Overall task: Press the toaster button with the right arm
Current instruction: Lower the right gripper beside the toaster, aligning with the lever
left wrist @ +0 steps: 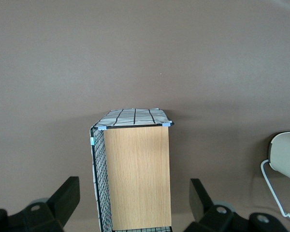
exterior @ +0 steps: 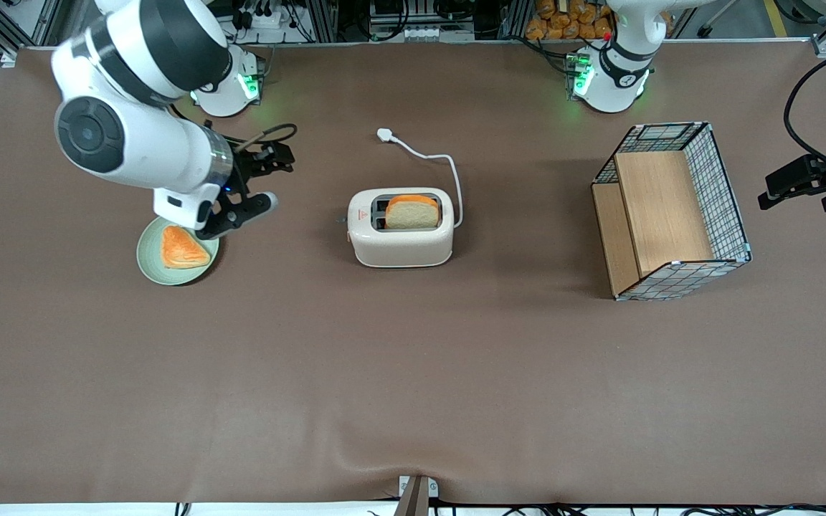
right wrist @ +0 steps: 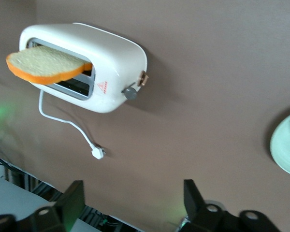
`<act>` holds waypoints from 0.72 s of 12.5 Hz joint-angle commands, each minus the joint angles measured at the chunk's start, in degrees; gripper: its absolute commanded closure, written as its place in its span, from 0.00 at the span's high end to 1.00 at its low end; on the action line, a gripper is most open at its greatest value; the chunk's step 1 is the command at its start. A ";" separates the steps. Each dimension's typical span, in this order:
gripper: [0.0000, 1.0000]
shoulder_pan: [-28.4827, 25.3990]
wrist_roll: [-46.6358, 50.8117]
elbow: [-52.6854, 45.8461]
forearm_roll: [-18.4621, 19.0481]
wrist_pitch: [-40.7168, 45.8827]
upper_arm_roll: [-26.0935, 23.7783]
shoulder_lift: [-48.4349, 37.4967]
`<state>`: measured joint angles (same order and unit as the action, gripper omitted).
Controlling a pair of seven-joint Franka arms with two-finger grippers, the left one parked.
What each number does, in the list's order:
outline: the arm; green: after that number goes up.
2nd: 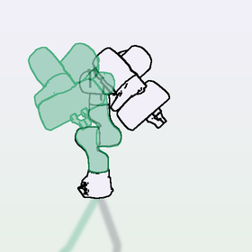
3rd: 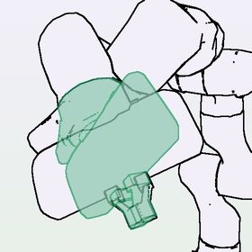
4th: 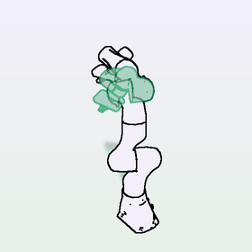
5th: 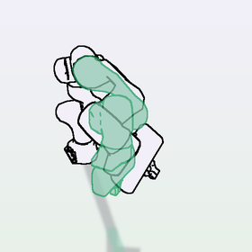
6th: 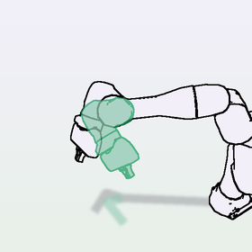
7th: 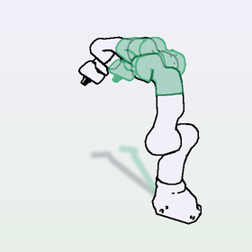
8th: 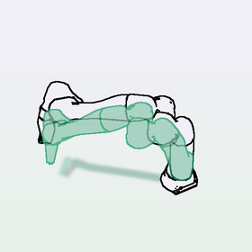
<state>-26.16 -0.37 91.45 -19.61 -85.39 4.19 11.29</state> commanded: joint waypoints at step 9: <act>0.00 1.10 0.64 6.37 -11.14 -6.19 0.82 -1.63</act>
<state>-25.92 -0.35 97.01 -28.59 -91.27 5.22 11.06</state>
